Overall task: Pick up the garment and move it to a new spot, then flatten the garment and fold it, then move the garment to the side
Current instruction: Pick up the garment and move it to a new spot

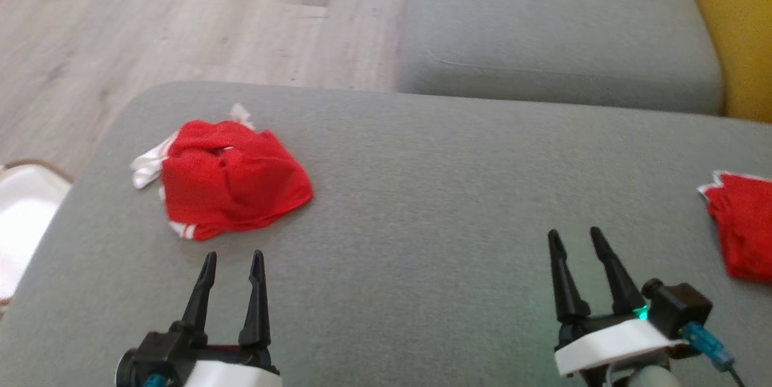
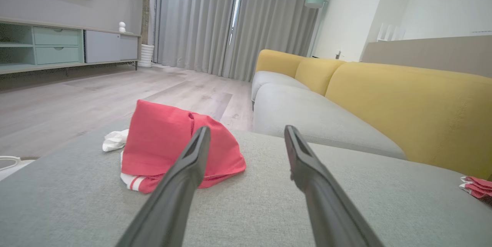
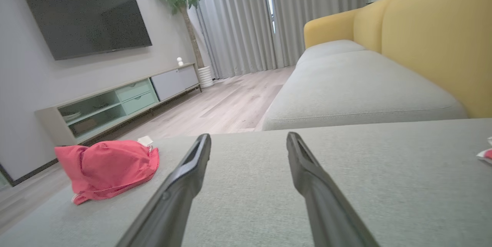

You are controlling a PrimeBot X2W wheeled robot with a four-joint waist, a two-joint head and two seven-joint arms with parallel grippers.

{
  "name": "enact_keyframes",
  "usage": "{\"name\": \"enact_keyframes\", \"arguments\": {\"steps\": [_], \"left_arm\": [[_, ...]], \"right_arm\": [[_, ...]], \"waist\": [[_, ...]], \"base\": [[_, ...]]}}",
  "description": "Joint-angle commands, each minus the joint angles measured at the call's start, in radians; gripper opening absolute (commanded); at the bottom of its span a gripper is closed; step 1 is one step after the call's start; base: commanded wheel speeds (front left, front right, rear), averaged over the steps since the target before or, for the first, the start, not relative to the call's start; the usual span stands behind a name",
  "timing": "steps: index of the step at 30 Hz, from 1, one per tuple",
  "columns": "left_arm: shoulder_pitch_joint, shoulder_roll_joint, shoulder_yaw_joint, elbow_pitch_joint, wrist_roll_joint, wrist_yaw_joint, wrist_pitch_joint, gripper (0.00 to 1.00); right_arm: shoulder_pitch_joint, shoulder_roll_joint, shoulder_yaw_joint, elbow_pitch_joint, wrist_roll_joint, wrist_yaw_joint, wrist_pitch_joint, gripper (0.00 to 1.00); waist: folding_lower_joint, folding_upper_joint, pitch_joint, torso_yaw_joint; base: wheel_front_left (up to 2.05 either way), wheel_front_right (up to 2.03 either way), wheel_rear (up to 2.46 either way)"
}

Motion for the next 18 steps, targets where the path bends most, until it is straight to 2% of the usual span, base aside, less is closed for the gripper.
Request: {"name": "enact_keyframes", "arguments": {"steps": [1,11,18], "left_arm": [[-0.026,-0.001,0.038,-0.029,0.010,-0.005,-0.007,1.00],[-0.013,-0.001,0.073,-0.035,0.035,-0.018,-0.007,1.00],[-0.007,-0.001,0.104,-0.042,0.047,-0.026,-0.007,1.00]], "right_arm": [[-0.016,-0.004,0.033,-0.030,0.008,-0.001,-0.013,1.00],[-0.002,-0.004,0.083,-0.031,0.049,-0.001,-0.014,1.00],[0.000,-0.004,0.091,-0.032,0.056,-0.001,-0.014,1.00]], "waist": [[0.0000,-0.0001,-0.014,0.042],[0.0000,-0.0001,-0.028,0.136],[0.0000,-0.0001,-0.024,0.154]], "base": [[0.00,0.00,0.00],[0.00,0.00,0.00],[0.00,0.00,0.00]]}}
